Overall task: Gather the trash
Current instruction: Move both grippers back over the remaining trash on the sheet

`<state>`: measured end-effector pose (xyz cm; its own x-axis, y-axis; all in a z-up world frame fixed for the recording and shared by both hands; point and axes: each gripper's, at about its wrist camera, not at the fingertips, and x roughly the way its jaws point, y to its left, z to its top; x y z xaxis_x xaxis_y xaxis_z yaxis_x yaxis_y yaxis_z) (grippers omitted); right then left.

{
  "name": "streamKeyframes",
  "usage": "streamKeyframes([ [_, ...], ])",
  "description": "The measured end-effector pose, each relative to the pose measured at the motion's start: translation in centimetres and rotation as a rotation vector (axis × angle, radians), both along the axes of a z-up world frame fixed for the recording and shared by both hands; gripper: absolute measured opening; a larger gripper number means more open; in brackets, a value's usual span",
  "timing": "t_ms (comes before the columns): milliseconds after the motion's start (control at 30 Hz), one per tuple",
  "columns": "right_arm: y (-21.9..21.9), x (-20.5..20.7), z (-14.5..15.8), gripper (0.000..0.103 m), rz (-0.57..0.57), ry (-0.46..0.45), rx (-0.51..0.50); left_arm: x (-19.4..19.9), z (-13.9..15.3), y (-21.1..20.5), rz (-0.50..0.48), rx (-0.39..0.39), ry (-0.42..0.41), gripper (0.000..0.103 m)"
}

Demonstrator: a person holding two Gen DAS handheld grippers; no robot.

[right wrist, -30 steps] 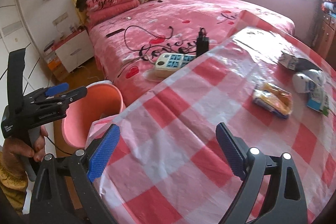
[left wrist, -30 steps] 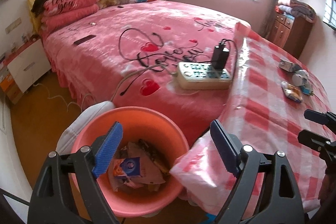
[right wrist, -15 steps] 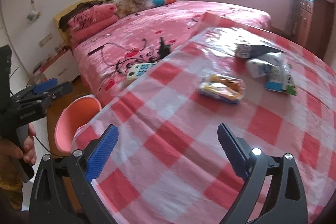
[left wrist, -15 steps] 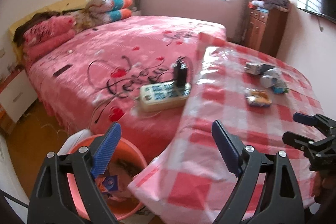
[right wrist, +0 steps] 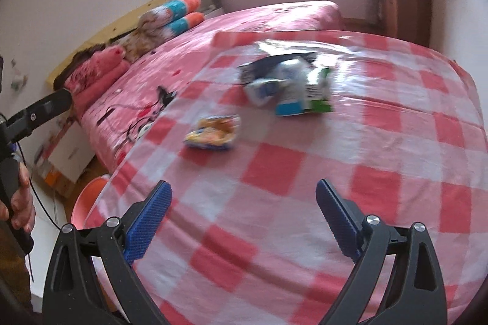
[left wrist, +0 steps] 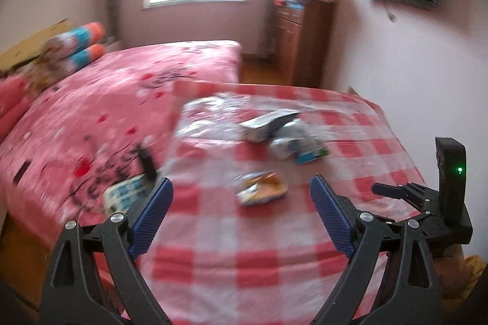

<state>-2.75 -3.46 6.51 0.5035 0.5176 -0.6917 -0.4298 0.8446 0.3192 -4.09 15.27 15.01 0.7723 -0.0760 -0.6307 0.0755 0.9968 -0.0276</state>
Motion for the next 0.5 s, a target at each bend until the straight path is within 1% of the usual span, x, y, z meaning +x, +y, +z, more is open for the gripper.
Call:
streamKeyframes([
  [133, -2.5, 1.9, -0.2, 0.094, -0.034, 0.024, 0.008, 4.4, -0.4, -3.7, -0.119, 0.037, 0.032, 0.092],
  [233, -3.8, 3.3, -0.2, 0.094, -0.046, 0.041, 0.013, 8.1, -1.0, -5.2, -0.178, 0.03, 0.069, 0.092],
  [333, -4.5, 4.3, -0.2, 0.094, -0.045, 0.045, 0.019, 11.9, -2.2, -5.9, -0.193, 0.02, 0.107, 0.092],
  [400, -4.8, 5.0, -0.4, 0.094, -0.039, 0.048, 0.016, 14.8, -3.3, -6.3, -0.213, -0.006, 0.148, 0.092],
  [500, -4.7, 6.3, -1.0, 0.094, -0.035, 0.064, 0.006, 17.9, -4.7, -6.6, -0.214, -0.018, 0.202, 0.092],
])
